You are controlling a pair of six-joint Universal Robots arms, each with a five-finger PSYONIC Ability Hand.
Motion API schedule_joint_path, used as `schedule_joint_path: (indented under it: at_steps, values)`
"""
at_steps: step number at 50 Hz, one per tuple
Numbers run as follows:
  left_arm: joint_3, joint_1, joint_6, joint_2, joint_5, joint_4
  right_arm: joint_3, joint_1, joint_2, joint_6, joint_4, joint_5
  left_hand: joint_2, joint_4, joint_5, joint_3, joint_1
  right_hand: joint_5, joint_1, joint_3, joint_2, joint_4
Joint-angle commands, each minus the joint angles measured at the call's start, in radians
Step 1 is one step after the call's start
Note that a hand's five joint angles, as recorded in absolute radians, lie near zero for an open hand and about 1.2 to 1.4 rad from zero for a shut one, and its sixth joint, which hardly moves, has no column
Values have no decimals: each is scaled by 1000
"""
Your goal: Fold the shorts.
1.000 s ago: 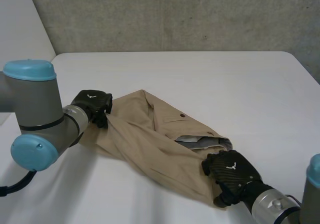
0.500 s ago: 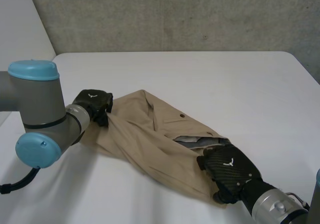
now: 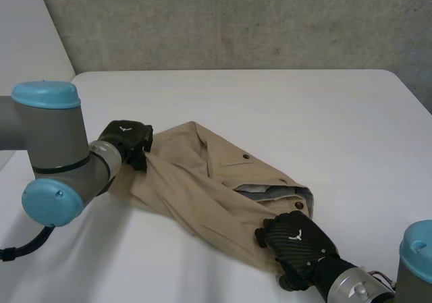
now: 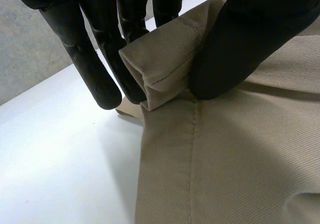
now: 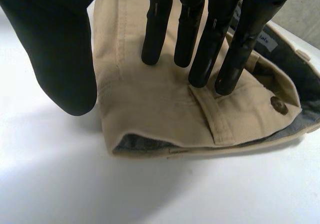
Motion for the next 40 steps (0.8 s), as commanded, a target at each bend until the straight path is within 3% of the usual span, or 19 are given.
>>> schedule_joint_path:
  at_steps: [1,8,22,24,25,29,37,38,40]
  values:
    - [-1,0,0,0,0,1,0,-3,43,-6,-42,16,176,179,234,181,288,190,268,170,176,168]
    - [-1,0,0,2,0,0,-7,-11,40,-6,-79,58,176,179,234,181,288,387,465,367,373,364]
    - [-18,0,0,15,-3,-2,-33,-14,48,-7,-91,74,176,179,234,181,288,396,473,376,381,373]
    - [-18,0,0,15,-3,-3,-38,-15,49,-7,-96,79,176,179,234,181,288,493,570,472,478,470]
    - [-19,0,0,17,-4,-5,-47,-15,46,-7,-96,88,176,179,234,181,288,765,843,745,751,742]
    - [-48,2,0,41,-3,-12,-79,-37,31,-4,-85,101,176,179,234,181,288,768,845,747,753,745]
    - [-156,-6,8,167,8,-51,-196,-120,-151,-4,53,96,179,181,237,184,291,768,845,747,753,745]
    - [-168,-8,8,184,8,-61,-260,-140,-188,-6,164,93,182,184,240,187,294,768,845,747,753,745]
    - [-228,-9,11,276,14,-107,-277,-141,-199,-6,197,90,179,182,237,184,291,768,845,747,753,745]
